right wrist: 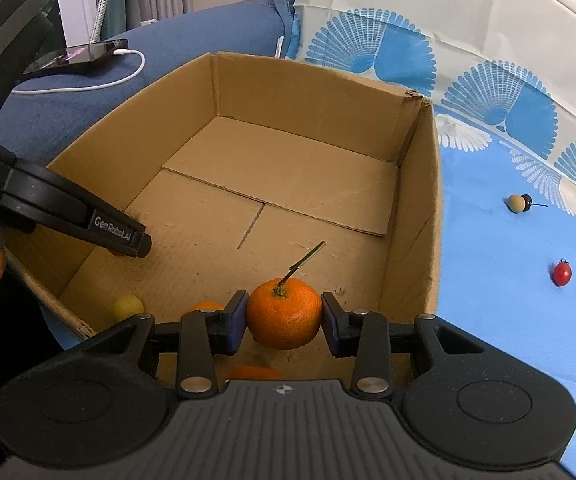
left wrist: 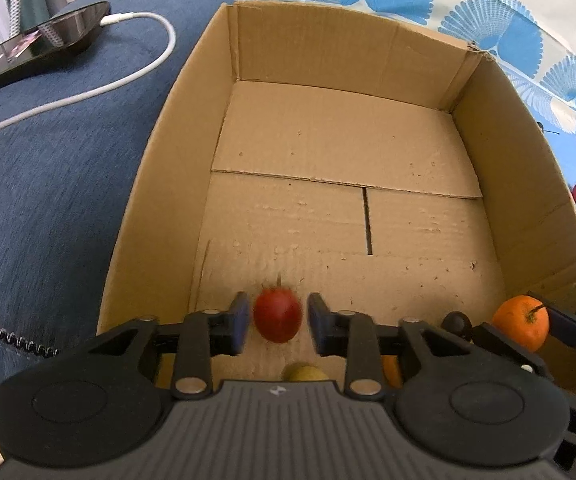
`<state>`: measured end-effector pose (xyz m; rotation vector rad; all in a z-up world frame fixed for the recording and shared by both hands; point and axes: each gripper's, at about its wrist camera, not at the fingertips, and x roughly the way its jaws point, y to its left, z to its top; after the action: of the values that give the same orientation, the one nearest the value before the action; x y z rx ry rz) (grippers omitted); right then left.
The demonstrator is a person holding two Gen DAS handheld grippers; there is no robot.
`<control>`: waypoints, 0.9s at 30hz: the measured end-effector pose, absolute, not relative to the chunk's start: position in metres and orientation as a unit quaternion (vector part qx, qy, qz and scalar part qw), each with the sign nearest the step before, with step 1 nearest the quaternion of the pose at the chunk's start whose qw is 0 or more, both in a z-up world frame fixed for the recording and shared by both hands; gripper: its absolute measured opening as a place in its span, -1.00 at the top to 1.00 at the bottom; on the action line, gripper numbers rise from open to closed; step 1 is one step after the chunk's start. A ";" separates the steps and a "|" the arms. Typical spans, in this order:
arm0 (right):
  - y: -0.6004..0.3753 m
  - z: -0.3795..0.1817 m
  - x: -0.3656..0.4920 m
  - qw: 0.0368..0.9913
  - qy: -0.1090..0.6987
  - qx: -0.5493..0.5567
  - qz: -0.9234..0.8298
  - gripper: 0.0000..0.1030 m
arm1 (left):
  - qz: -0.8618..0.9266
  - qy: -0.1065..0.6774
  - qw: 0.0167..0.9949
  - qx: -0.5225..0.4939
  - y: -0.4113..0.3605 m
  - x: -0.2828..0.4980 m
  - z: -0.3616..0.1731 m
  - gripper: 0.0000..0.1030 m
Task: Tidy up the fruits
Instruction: 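Open the right gripper while the left gripper releases the tomato into the box, then lift both open grippers out of the box and move back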
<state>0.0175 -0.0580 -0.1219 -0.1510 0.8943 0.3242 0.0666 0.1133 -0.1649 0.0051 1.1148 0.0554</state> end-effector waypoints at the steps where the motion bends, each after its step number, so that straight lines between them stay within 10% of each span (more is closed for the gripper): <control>1: -0.058 -0.121 0.018 0.887 0.429 -0.073 0.153 0.20 | 0.018 0.528 0.849 -0.001 0.113 0.066 -0.163 -0.28; 6: -0.058 -0.104 0.014 0.896 0.413 -0.079 0.144 -0.58 | -0.001 0.523 0.852 0.004 0.101 0.056 -0.149 -0.87; 27: -0.070 -0.020 -0.097 0.942 0.299 -0.099 0.116 -0.84 | 0.034 0.434 0.900 -0.005 0.112 -0.049 -0.061 -1.00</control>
<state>-0.0968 -0.0701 -0.0197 -0.2015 0.6107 0.2367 -0.0492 0.1122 -0.0612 -0.0094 0.8975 0.0704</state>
